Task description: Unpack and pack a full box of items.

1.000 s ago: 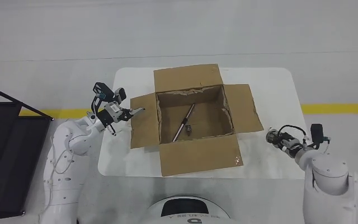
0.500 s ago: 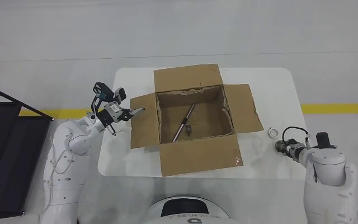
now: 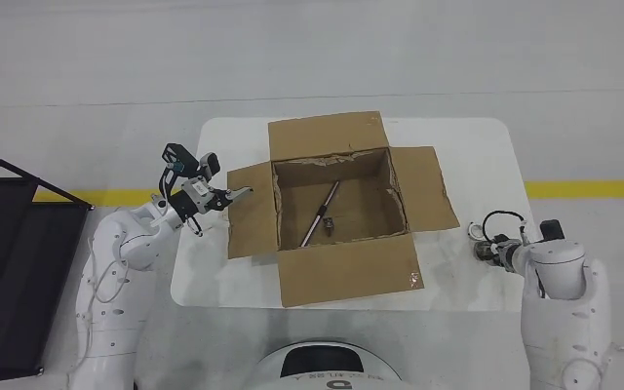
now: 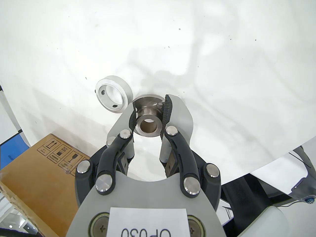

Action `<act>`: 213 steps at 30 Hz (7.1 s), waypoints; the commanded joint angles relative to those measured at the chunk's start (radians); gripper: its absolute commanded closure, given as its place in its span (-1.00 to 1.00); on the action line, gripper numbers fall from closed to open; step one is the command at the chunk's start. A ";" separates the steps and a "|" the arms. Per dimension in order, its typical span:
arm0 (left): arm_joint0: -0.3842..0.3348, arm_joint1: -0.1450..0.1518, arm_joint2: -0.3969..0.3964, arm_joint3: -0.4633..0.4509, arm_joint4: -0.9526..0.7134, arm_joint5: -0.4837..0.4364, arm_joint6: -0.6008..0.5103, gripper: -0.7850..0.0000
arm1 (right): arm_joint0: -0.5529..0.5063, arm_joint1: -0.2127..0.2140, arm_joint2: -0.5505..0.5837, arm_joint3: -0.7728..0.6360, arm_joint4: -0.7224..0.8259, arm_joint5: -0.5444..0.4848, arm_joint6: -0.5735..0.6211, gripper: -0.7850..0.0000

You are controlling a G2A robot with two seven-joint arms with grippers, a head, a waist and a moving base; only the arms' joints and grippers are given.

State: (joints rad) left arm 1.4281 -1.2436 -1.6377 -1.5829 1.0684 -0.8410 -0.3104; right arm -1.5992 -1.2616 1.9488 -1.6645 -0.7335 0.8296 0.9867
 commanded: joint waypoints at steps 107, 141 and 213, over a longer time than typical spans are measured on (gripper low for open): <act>0.000 0.000 0.000 0.000 0.000 0.000 0.000 -1.00 | 0.663 -0.149 -1.213 0.247 -0.298 -0.184 0.152 -0.58; 0.000 0.000 0.000 0.000 0.000 0.000 0.000 -1.00 | 0.750 -0.243 -1.285 0.566 -0.304 -0.250 0.254 1.00; 0.000 0.000 0.000 0.000 0.000 0.000 0.000 -1.00 | -0.203 -0.081 0.003 -0.247 0.207 -0.248 -0.481 1.00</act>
State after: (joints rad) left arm 1.4281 -1.2436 -1.6377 -1.5829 1.0684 -0.8410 -0.3104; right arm -1.8122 -1.3421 1.9429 -1.9256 -0.5427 0.5773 0.5144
